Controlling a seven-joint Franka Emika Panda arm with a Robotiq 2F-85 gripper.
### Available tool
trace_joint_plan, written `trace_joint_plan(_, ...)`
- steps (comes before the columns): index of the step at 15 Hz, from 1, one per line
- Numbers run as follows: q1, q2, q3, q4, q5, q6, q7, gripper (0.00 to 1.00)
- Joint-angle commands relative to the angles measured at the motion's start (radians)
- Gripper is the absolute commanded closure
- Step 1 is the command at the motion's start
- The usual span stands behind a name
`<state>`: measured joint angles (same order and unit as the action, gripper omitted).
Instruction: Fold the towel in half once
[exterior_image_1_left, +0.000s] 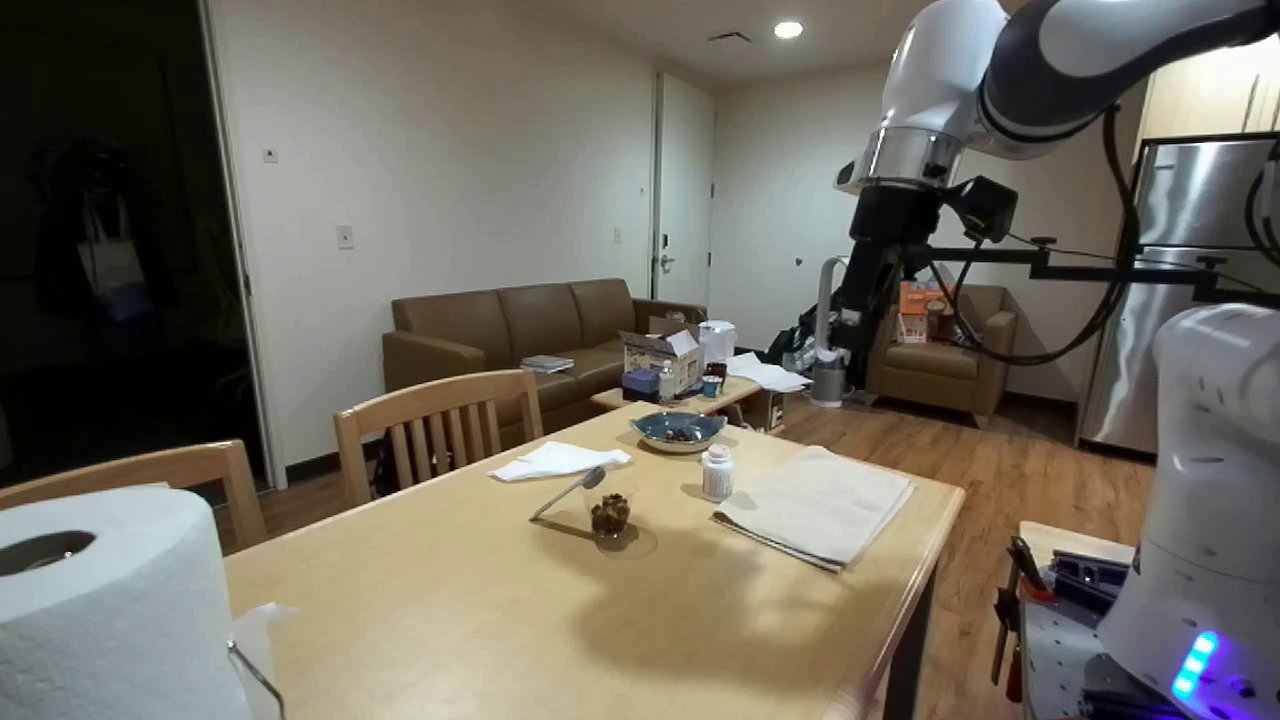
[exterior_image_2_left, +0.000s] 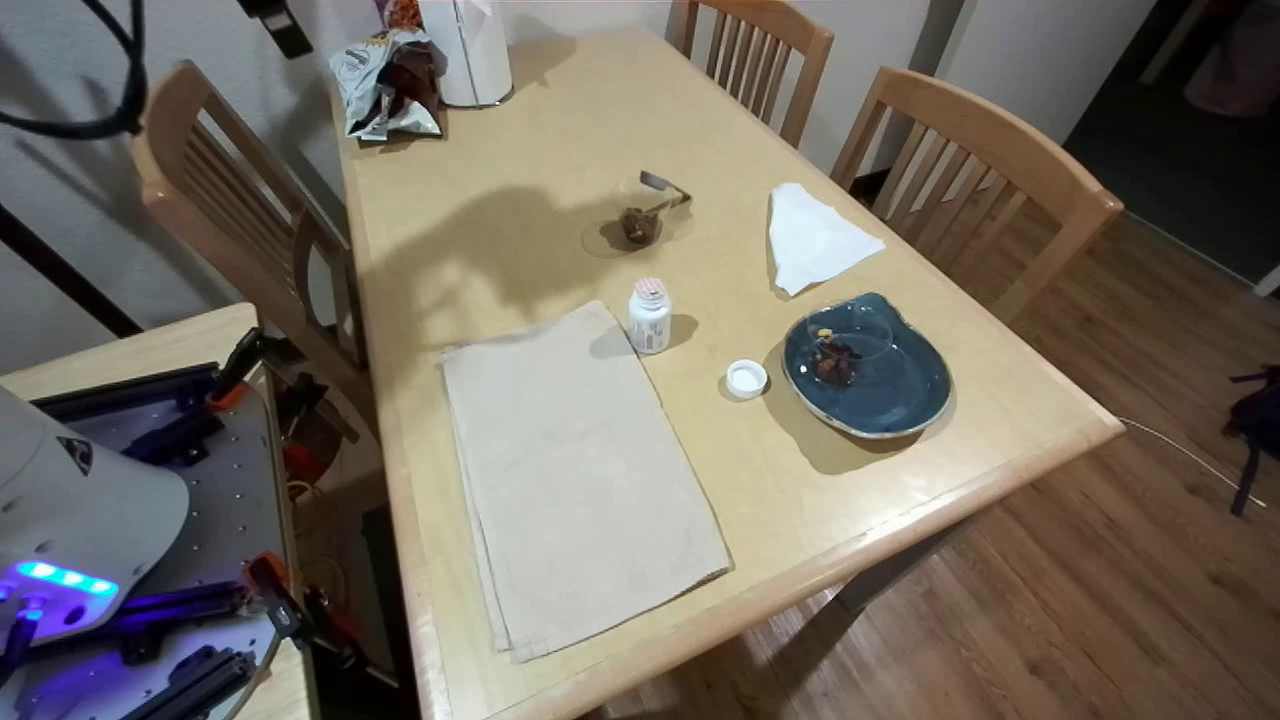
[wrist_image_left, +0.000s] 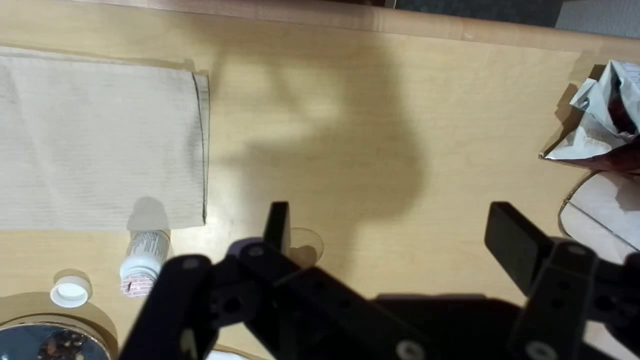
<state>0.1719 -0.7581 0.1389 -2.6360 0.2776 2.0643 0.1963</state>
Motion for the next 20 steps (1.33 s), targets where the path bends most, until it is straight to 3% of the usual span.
trace_joint_plan(1,0.001,0.033,-0.013,0.018,0.038,0.014,-0.012,0.00)
trace_joint_plan(5,-0.053,0.074,-0.093,0.008,0.043,0.012,-0.029,0.00)
trace_joint_plan(9,-0.158,0.121,-0.172,-0.016,0.003,0.005,-0.022,0.00)
trace_joint_plan(15,-0.340,0.200,-0.224,-0.042,-0.168,0.047,-0.002,0.00)
trace_joint_plan(20,-0.346,0.187,-0.236,-0.045,-0.149,0.027,-0.007,0.00)
